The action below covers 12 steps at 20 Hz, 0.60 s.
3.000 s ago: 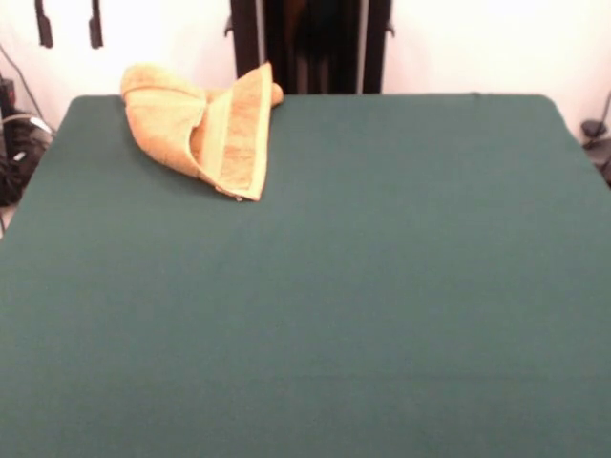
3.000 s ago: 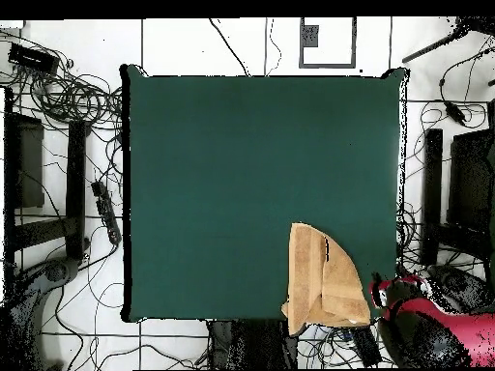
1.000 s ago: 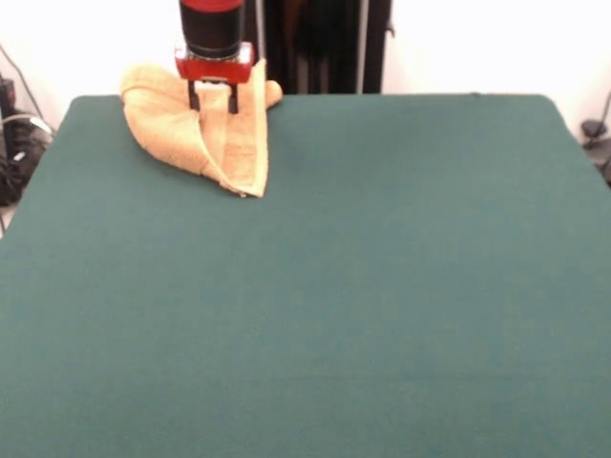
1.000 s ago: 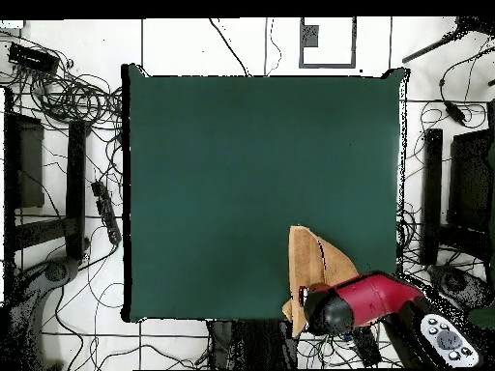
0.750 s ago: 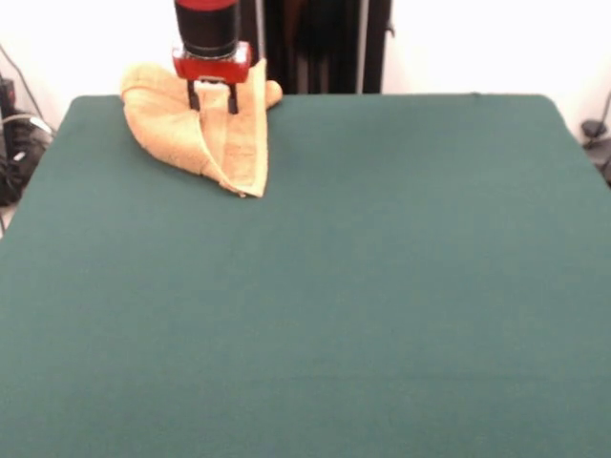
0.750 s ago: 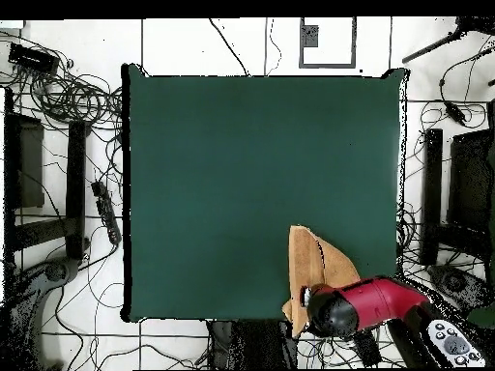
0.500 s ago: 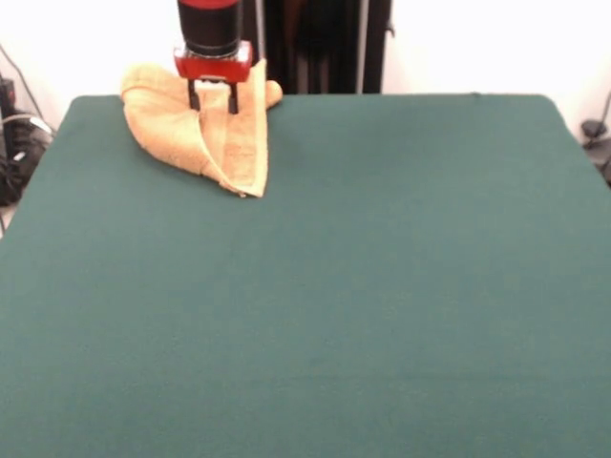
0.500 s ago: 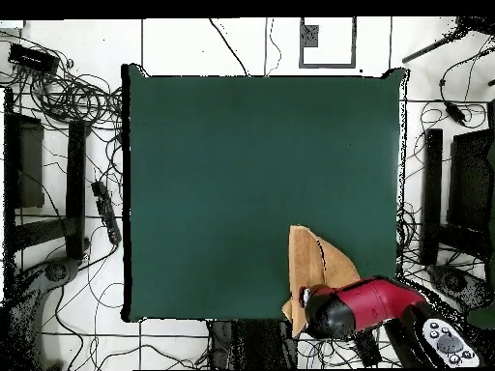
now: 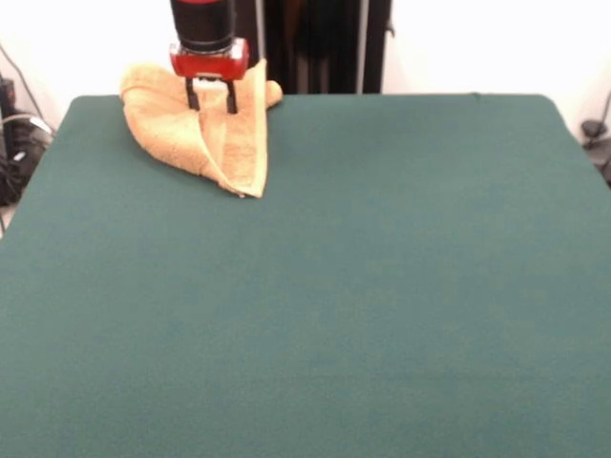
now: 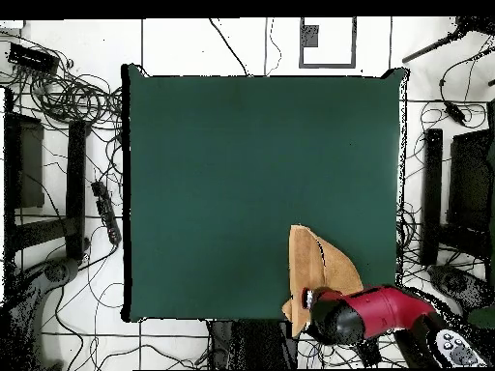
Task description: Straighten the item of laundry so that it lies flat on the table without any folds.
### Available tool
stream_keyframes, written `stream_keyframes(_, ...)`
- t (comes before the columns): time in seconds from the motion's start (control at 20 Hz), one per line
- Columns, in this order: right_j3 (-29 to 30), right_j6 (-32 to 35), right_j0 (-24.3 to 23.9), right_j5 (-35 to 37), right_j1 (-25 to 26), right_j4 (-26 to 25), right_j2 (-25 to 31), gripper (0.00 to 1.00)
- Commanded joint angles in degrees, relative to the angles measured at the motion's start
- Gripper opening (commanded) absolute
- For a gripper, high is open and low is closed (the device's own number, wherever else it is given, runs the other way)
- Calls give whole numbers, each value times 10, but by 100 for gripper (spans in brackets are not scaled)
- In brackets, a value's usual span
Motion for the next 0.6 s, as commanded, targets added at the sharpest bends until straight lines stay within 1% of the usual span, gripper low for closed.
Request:
stream_keyframes(0.05, -38, -65, -35, -21, 26, 49, 117, 100)
stream_keyframes(0.2, -25, -92, -60, 0, 19, 70, 151, 100)
stream_keyframes(0.3, -16, -90, -64, 18, 7, 89, 159, 100)
stream_keyframes(0.5, -4, -88, -56, 47, -22, 112, 164, 100)
stream_keyframes(0.6, -12, -79, -38, 49, -30, 108, 154, 100)
